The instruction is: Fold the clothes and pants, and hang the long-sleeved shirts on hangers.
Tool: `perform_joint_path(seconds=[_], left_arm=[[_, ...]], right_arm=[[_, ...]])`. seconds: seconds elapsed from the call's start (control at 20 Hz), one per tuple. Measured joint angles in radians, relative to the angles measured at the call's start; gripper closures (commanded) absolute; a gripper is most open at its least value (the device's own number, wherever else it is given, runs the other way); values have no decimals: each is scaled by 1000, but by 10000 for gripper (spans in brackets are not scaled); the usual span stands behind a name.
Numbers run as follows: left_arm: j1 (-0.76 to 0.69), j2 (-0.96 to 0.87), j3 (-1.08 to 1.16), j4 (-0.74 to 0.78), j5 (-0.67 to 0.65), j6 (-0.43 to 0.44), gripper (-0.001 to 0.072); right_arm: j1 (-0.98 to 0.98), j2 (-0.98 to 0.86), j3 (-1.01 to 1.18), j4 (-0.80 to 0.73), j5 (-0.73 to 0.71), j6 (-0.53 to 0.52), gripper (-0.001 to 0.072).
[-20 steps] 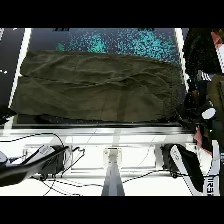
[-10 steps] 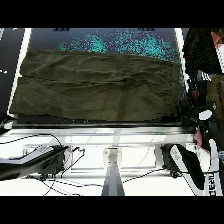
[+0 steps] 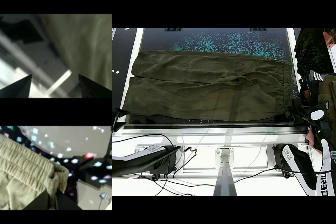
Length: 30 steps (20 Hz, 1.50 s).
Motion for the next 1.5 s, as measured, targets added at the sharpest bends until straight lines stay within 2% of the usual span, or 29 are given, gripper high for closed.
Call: perform_joint_path(seconds=[0.1,0.2,0.35,0.45,0.5,0.55,0.6,0.8,1.0,1.2,1.35,1.5], left_arm=[[0,-28,0,-34,50,5,58],[-1,-68,0,-54,83,18,122],[-6,-135,0,-122,121,90,150],[-10,-166,0,-196,142,157,368],[-12,-175,0,-241,150,200,442],[-14,-182,0,-290,158,242,622],[-17,-187,0,-338,162,285,686],[-21,-185,13,-517,123,426,687],[-64,-156,76,-643,106,472,688],[-222,-143,199,-688,200,402,688],[-390,-144,285,-666,392,324,688],[-544,-179,356,-623,615,184,688]], right_arm=[[0,0,0,1,-2,-2,690],[0,0,0,1,-5,-3,691],[0,0,8,0,-6,-18,691],[0,0,29,0,8,-55,691],[0,0,47,0,22,-84,691],[0,0,67,0,37,-117,691],[0,0,89,0,53,-149,691],[0,11,195,-8,143,-266,691],[0,64,307,-23,193,-304,692],[13,64,416,-15,116,-269,693],[71,-22,482,-9,14,-245,693],[127,-186,563,-4,-95,-193,693]])
